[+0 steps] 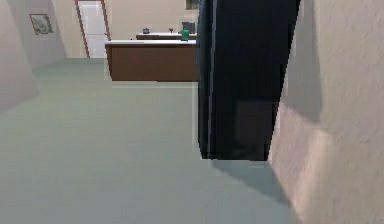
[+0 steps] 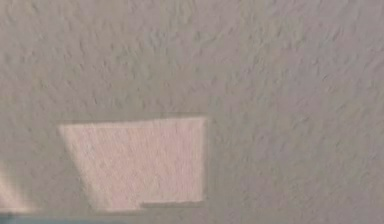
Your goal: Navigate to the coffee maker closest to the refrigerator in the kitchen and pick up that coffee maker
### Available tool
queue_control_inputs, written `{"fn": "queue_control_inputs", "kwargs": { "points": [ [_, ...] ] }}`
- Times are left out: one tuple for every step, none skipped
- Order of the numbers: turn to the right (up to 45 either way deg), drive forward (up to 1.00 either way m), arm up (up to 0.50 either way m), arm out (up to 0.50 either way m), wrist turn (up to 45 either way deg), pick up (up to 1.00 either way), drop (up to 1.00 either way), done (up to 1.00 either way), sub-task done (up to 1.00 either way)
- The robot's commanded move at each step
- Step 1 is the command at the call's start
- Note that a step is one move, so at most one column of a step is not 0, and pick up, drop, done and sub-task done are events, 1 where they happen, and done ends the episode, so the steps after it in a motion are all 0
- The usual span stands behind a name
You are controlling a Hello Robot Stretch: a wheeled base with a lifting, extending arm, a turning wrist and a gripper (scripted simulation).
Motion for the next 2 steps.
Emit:
{"fn": "queue_control_inputs", "kwargs": {
  "points": [
    [0.0,0.2,0.0,0.0,0.0,0.0,0.0,0.0,0.0],
    [-6.0,0.0,0.0,0.0,0.0,0.0,0.0,0.0,0.0]
  ]
}}
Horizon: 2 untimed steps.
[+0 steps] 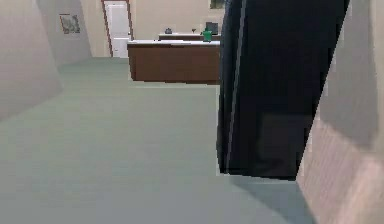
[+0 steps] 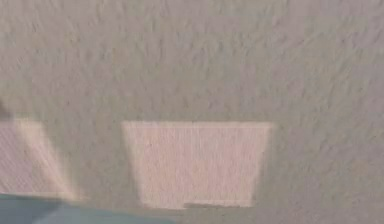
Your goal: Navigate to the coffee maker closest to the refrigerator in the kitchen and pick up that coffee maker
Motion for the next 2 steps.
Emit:
{"fn": "queue_control_inputs", "kwargs": {
  "points": [
    [0.0,0.9,0.0,0.0,0.0,0.0,0.0,0.0,0.0],
    [-45.0,0.0,0.0,0.0,0.0,0.0,0.0,0.0,0.0]
  ]
}}
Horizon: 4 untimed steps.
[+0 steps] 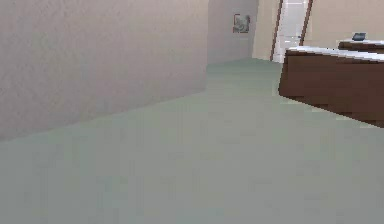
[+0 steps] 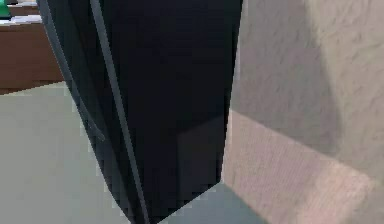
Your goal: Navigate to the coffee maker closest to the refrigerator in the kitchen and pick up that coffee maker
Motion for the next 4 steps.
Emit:
{"fn": "queue_control_inputs", "kwargs": {
  "points": [
    [-9.0,0.0,0.0,0.0,0.0,0.0,0.0,0.0,0.0],
    [0.0,0.65,0.0,0.0,0.0,0.0,0.0,0.0,0.0],
    [27.0,0.0,0.0,0.0,0.0,0.0,0.0,0.0,0.0],
    [0.0,1.0,0.0,0.0,0.0,0.0,0.0,0.0,0.0]
  ]
}}
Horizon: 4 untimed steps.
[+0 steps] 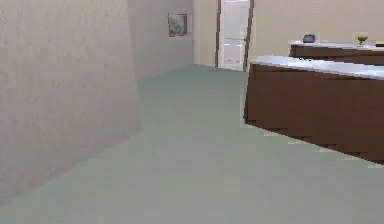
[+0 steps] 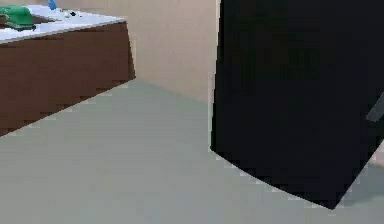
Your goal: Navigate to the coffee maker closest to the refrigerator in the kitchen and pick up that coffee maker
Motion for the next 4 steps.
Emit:
{"fn": "queue_control_inputs", "kwargs": {
  "points": [
    [0.0,1.0,0.0,0.0,0.0,0.0,0.0,0.0,0.0],
    [3.0,0.0,0.0,0.0,0.0,0.0,0.0,0.0,0.0],
    [0.0,1.0,0.0,0.0,0.0,0.0,0.0,0.0,0.0],
    [0.0,1.0,0.0,0.0,0.0,0.0,0.0,0.0,0.0]
  ]
}}
